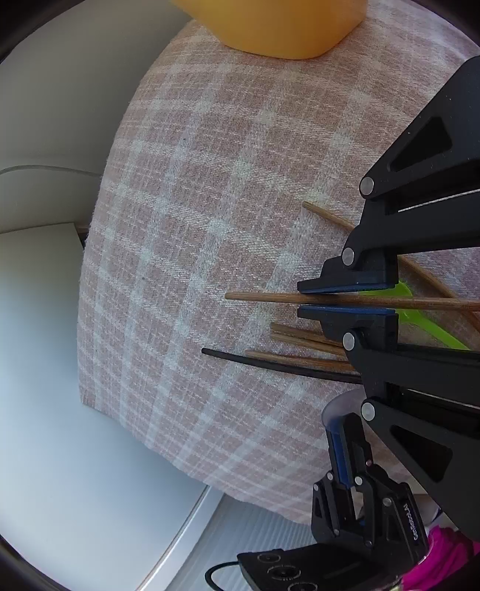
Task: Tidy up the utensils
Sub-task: 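Grasp the clear plastic spoon with the left tool while the right tool grasps a wooden chopstick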
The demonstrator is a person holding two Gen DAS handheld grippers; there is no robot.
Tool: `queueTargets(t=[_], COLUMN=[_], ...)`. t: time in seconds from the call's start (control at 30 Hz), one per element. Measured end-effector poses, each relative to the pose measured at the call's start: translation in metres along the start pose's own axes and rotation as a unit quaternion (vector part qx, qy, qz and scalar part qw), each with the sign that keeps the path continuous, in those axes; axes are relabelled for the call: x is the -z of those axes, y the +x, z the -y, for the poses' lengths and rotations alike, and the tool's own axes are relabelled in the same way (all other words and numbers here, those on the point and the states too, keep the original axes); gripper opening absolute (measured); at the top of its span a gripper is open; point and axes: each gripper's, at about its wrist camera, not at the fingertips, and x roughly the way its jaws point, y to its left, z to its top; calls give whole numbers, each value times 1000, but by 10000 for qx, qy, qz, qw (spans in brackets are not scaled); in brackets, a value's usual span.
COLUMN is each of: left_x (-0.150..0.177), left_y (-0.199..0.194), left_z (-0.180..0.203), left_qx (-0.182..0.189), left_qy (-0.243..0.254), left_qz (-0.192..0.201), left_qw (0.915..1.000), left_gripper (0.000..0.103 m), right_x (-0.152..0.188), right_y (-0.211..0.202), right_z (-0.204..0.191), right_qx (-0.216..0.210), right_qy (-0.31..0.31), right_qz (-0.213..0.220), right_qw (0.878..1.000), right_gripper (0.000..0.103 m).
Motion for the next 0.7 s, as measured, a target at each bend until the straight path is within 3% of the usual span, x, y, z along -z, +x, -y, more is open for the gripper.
queueTargets(t=[0.7], left_x=[-15], left_y=[-63], left_z=[20], left_qx=[-88], left_qy=[275], left_qz=[763], left_qw=[9967], left_gripper=[1], right_x=[14], right_y=[-84], right_z=[-1], right_qx=[129], right_qy=[-67], right_qz=[1008], right_qw=[9948], right_gripper=[4])
